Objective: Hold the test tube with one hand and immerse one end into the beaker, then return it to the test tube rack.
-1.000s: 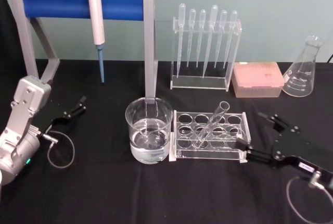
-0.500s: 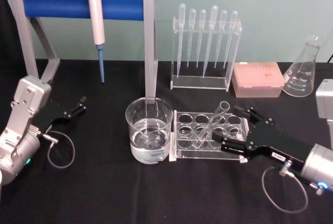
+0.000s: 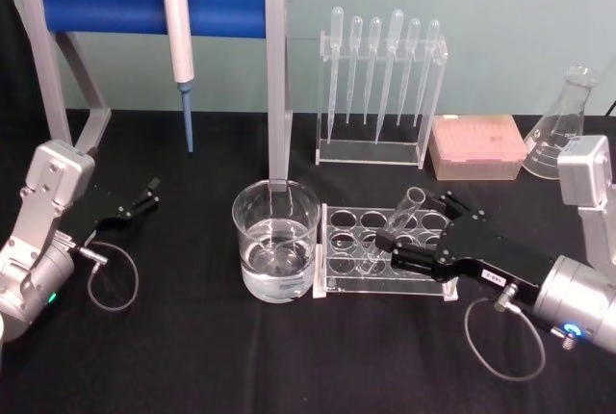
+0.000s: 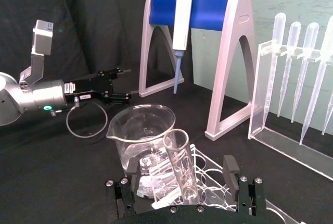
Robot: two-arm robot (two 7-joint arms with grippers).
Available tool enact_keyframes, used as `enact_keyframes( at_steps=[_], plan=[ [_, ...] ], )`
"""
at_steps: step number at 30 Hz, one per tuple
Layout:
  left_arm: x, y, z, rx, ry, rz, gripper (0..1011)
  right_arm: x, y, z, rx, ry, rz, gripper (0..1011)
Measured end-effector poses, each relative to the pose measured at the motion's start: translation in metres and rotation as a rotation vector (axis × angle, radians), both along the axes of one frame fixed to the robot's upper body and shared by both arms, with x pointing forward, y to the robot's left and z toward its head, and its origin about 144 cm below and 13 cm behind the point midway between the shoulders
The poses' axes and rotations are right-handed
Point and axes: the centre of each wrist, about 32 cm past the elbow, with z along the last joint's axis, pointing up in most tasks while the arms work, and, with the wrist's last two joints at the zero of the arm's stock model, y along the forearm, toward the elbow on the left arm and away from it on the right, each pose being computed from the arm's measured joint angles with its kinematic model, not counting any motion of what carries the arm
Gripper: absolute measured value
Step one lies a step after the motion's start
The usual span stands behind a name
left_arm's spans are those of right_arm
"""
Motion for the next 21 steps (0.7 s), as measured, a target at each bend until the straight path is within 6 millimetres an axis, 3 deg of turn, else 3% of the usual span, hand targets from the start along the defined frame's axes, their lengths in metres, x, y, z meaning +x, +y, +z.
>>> enact_keyframes(
  at_steps=[11,21],
  plan=[
    [0.0000,0.0000,0.0000,0.000,0.000,0.000,1000,0.0006,0.0026,-0.0015,-0.007,-0.022,-0.002,998],
    [0.0000,0.0000,0.0000,0.000,0.000,0.000,1000,0.0006,0.0019,-0.0010,-0.005,-0.017,-0.002,765]
  ],
)
